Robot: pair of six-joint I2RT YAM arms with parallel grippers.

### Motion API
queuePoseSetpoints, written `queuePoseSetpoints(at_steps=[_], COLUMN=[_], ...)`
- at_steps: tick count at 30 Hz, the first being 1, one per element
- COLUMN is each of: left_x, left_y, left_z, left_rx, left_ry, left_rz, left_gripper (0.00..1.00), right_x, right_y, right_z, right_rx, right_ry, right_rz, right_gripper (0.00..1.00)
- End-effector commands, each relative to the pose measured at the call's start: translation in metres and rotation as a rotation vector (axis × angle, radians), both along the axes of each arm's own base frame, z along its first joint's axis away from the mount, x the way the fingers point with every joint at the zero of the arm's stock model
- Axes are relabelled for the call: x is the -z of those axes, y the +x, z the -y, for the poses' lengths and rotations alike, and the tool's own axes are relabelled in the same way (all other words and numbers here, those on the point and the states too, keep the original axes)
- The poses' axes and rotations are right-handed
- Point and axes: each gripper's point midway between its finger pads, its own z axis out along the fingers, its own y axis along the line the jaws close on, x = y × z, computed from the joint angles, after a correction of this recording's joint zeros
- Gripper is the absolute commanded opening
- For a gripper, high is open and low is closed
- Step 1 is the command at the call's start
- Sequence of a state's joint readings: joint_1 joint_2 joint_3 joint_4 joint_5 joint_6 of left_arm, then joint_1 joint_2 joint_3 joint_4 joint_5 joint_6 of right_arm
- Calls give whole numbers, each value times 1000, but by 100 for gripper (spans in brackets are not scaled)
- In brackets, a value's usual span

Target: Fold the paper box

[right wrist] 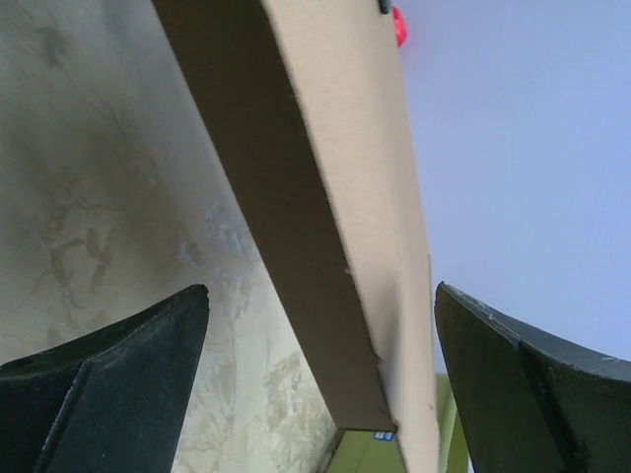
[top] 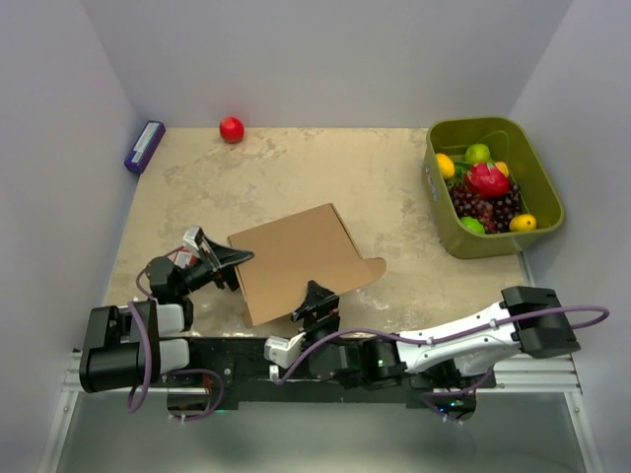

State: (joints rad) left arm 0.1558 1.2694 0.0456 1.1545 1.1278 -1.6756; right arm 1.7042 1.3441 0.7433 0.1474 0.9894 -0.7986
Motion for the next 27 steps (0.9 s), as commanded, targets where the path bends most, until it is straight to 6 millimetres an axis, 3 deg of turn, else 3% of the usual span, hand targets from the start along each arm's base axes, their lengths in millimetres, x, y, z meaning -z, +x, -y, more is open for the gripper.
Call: queuePoseSetpoints(at_steps=[1,3,11,15,18,23,26,27], left_x=[42,39,42,47,47,47,38,36], left_y=[-70,-71,-85,-89,-92,-88,-77,-75], left_z=[11,12,16,19,21,21,21,20], left_rx=[16,21,51,71,88,97,111,113], left_ry=[-71,-78,-86,-76,-74,-63,-48,-46], left_rz=[-205,-195,-220,-233,-236,-224,-159,-146], left_gripper=[0,0,0,0,0,0,19,35], right_x=[7,15,-7,-13,-20,-21,-13,-10], right_y=[-2,0,35,46,45,41,39,38], right_z=[-11,-12,-18,-18,-28,-41,-42,-40], right_rx=[-30,-27,65,83,55,10,7,14], right_ry=[-20,-40,29,37,60,33,-4,-21], right_rz=[-8,5,85,142,157,132,77,48], right_gripper=[99,99,98,80,76,56,46,44])
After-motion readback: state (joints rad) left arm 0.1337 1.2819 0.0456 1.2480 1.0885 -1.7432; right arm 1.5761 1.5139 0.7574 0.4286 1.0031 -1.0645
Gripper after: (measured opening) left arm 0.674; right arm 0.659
